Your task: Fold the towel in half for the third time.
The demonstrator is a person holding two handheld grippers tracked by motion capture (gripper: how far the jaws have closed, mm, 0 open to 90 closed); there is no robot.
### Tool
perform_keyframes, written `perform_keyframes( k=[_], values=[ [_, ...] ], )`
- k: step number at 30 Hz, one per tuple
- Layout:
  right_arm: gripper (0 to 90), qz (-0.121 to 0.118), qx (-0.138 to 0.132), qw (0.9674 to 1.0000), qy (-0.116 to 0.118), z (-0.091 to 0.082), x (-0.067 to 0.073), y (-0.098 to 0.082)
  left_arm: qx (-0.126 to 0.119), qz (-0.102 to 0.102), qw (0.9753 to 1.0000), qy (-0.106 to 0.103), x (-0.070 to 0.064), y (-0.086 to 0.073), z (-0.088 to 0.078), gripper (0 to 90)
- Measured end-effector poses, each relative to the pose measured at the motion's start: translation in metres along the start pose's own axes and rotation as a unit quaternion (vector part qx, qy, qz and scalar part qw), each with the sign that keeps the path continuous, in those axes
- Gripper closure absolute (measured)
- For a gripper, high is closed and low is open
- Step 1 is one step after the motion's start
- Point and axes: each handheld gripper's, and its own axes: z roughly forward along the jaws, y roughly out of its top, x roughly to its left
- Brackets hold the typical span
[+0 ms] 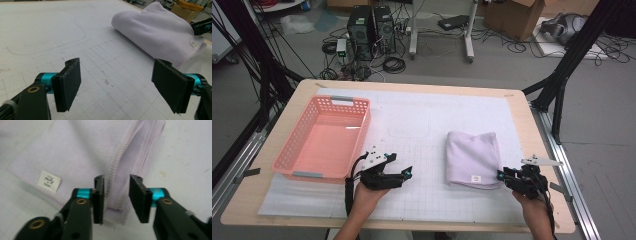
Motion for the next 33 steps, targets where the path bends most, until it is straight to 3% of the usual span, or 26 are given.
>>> perform_keyframes(
  k=[3,6,9,11,15,16,17,18,19,21,22,24,27,30,33],
  values=[
    [59.4,0.013,-0.038,0.9992,0.004,-0.002,-0.003,0.005,0.001,0.0,1.0,-0.001,0.0,0.0,0.001,23.9],
    [56.7,0.016,-0.047,0.9987,0.006,0.007,-0.006,0.02,0.001,-0.001,1.0,-0.001,-0.001,-0.001,0.001,23.9],
    [55.0,0.032,-0.043,0.9985,0.009,0.024,-0.009,0.038,0.0,-0.002,1.0,-0.001,-0.001,-0.001,0.001,23.9],
    [55.3,0.025,-0.026,0.9993,-0.004,0.039,-0.011,0.049,0.001,-0.004,1.0,-0.001,0.0,-0.001,0.001,23.9],
    [54.3,0.052,-0.014,0.9982,-0.026,0.064,-0.02,0.067,-0.002,-0.004,1.0,0.0,0.0,0.0,0.001,24.3],
    [58.5,0.058,-0.015,0.9978,-0.027,0.069,-0.023,0.069,-0.003,-0.005,1.0,0.001,0.001,0.0,0.001,24.4],
    [72.8,0.054,-0.009,0.9984,-0.016,0.074,-0.025,0.072,-0.002,-0.006,1.0,0.001,0.001,0.0,0.001,24.5],
    [82.3,0.034,0.006,0.9993,-0.017,0.079,-0.024,0.074,-0.002,-0.007,1.0,0.001,0.001,-0.001,0.001,24.5],
    [84.5,0.008,0.021,0.999,-0.039,0.082,-0.023,0.074,-0.001,-0.007,1.0,0.001,0.001,0.0,0.001,24.5],
    [85.4,0.012,0.031,0.9965,-0.076,0.083,-0.025,0.073,-0.002,-0.005,1.0,0.001,0.001,0.0,0.001,24.6],
    [85.3,0.015,0.03,0.995,-0.094,0.082,-0.026,0.073,-0.002,-0.006,1.0,0.001,0.001,0.0,0.001,24.6],
    [84.0,-0.005,0.036,0.9905,-0.133,0.082,-0.027,0.071,0.0,-0.006,1.0,0.002,0.0,0.0,0.002,24.7],
    [71.1,-0.017,0.028,0.9867,-0.159,0.081,-0.027,0.072,-0.001,-0.006,1.0,0.002,0.0,0.0,0.001,24.6],
    [62.5,0.005,-0.013,0.9885,-0.15,0.07,-0.027,0.074,-0.001,-0.008,1.0,0.003,0.0,0.0,0.001,24.7],
    [61.5,-0.001,-0.044,0.9907,-0.129,0.063,-0.028,0.076,0.0,-0.007,1.0,0.001,0.0,0.0,0.001,24.6]
  ],
)
